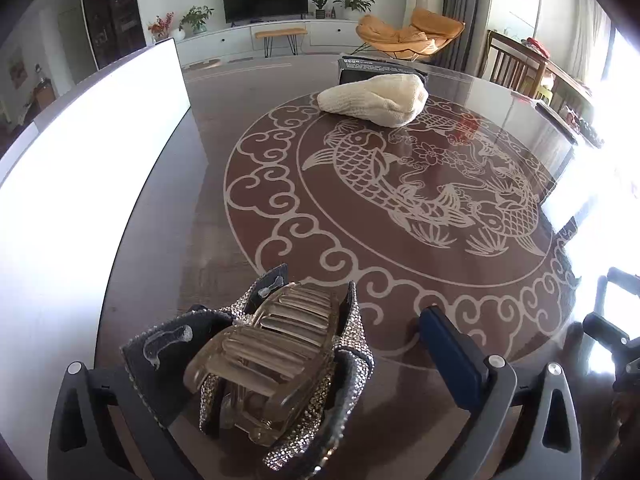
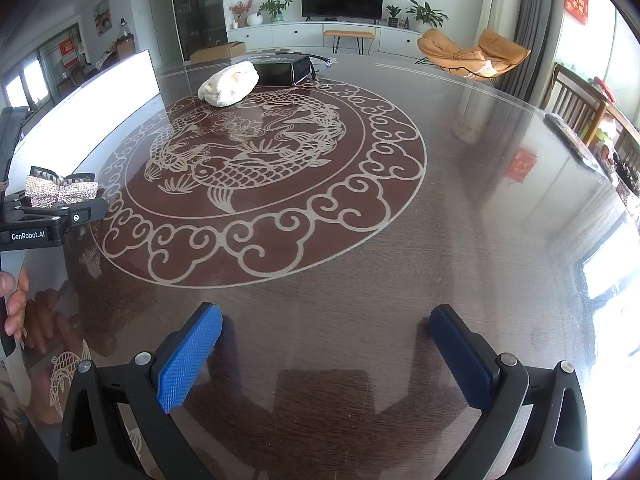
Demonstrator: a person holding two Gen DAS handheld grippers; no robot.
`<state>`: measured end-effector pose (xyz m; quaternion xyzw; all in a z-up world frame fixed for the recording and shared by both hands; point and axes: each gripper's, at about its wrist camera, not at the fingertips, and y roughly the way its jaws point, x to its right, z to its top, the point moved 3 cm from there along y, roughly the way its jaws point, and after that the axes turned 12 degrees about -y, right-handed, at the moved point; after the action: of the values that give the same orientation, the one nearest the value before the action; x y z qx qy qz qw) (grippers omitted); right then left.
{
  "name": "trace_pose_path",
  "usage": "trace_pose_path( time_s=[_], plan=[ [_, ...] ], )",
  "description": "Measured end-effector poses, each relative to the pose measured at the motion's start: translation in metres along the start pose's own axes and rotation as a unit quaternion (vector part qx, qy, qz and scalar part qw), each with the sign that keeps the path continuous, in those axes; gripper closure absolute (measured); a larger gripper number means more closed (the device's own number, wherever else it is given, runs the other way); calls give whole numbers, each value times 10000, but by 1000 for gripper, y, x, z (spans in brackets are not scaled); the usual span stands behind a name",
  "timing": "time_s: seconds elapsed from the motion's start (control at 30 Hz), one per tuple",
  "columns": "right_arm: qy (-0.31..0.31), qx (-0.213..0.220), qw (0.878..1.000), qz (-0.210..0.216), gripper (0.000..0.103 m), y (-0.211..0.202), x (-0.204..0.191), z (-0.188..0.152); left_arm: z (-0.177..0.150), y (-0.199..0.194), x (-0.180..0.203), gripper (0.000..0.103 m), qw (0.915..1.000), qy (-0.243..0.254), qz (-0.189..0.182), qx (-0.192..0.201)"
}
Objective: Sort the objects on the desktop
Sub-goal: 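Hold bow clip in left tool while right tool moves toward cream knitted cloth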
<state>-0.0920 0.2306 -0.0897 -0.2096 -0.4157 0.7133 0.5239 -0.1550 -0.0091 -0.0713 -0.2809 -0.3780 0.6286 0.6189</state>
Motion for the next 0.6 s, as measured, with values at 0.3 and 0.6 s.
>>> trace_pose_path(
  time_s=[0.3,0.6],
  plan=[
    [-1,1,10000,-1,0,0,0,0,0,0,0,0,10000,-2,-1,4],
    [0,2,10000,1,0,0,0,0,0,0,-1,0,10000,-8,6,6]
  ],
)
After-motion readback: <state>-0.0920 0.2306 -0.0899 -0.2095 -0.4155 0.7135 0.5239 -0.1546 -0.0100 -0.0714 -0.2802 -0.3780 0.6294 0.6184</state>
